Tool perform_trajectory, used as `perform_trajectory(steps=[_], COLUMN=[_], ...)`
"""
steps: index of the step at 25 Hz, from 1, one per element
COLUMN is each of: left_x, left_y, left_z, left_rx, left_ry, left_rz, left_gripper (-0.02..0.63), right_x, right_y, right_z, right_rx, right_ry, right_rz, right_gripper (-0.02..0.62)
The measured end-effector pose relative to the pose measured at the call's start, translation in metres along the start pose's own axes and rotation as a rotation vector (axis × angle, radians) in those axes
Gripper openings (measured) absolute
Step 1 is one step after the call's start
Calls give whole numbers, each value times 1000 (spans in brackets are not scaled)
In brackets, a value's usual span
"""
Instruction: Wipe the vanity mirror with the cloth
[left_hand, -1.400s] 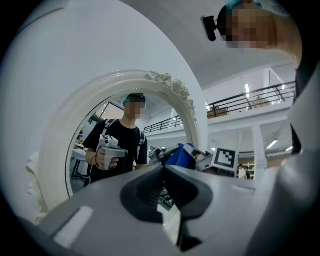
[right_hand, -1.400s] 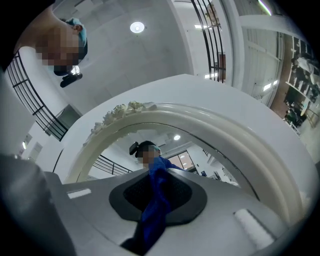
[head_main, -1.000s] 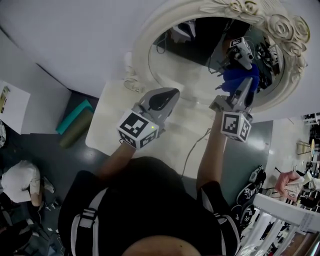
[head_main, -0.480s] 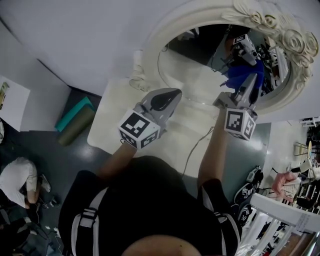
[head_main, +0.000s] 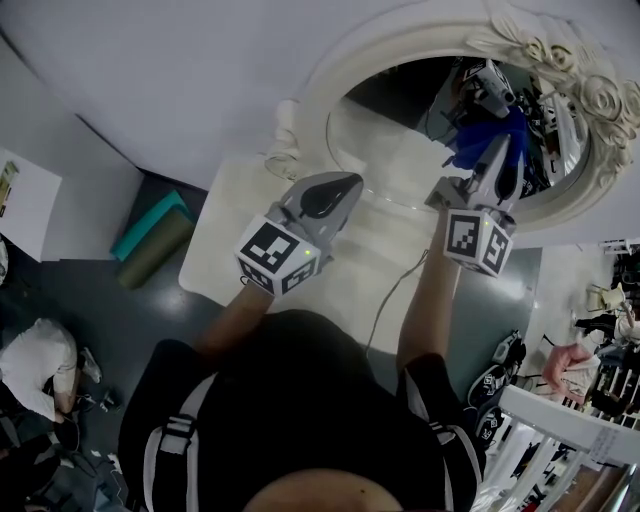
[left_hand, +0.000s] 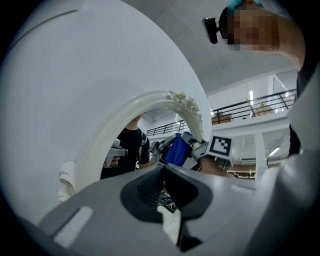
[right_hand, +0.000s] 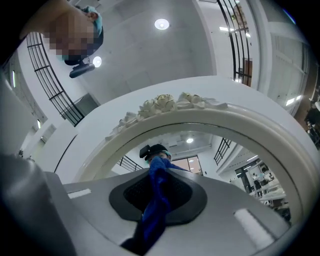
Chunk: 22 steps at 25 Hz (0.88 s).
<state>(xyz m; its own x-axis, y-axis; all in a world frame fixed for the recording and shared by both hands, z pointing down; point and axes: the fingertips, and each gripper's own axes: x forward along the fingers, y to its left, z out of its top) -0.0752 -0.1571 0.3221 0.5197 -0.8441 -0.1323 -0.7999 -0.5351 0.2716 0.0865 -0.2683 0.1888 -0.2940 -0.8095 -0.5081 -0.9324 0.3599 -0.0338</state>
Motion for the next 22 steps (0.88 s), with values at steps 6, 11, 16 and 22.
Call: perform_trajectory(steps=[6, 11, 16, 22], left_x=[-5, -13, -20, -27], left_y=[10, 24, 36, 46], left_z=[2, 4, 5, 6], left_rx=[-7, -13, -24, -29], left_ry=[-10, -18, -20, -23], left_rz=[9, 34, 52, 59], left_gripper=[9, 9, 9, 9], right_x=[9, 15, 19, 18], right_y=[39, 62, 87, 122], right_z=[-9, -17, -23, -47], right_rx=[-32, -55, -70, -46], right_ry=[11, 17, 38, 70], right_rz=[62, 81, 131, 206], right_gripper=[40, 40, 40, 40])
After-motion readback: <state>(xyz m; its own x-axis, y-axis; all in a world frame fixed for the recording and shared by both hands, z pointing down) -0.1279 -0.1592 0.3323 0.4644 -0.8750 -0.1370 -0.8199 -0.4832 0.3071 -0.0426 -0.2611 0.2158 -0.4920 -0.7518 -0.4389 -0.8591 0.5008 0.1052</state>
